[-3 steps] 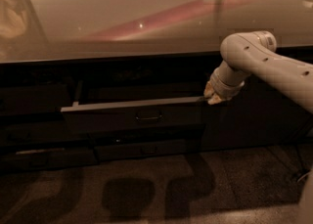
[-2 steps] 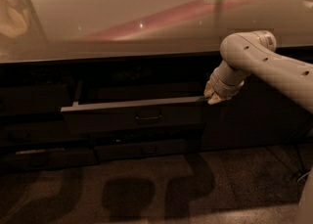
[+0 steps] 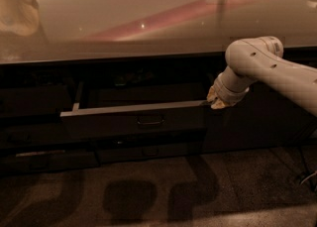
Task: Open top drawer
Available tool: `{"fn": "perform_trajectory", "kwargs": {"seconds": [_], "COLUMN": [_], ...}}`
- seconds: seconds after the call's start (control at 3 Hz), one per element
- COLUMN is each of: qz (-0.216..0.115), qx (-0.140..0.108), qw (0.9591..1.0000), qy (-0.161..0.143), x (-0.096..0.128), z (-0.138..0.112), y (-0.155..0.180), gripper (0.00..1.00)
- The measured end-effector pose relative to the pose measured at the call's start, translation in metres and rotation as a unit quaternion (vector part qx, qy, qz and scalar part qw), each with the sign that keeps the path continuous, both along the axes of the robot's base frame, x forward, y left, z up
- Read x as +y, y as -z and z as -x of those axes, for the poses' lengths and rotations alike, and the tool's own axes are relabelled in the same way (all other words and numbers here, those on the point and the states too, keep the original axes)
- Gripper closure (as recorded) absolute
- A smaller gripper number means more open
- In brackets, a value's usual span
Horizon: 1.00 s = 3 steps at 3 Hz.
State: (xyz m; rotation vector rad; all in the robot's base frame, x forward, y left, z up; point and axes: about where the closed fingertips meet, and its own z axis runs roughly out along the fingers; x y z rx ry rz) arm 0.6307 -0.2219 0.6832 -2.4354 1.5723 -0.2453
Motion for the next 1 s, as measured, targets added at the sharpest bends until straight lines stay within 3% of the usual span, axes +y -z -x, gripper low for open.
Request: {"fn": "perform_trajectory", "kwargs": {"seconds": [1.0], "qz": [-0.001], "qx": [0.001], "qw": [1.0], "qy": [-0.006], "x": [0.0014], "z": [0.0084], "y": [-0.001], "gripper": [1.0]}}
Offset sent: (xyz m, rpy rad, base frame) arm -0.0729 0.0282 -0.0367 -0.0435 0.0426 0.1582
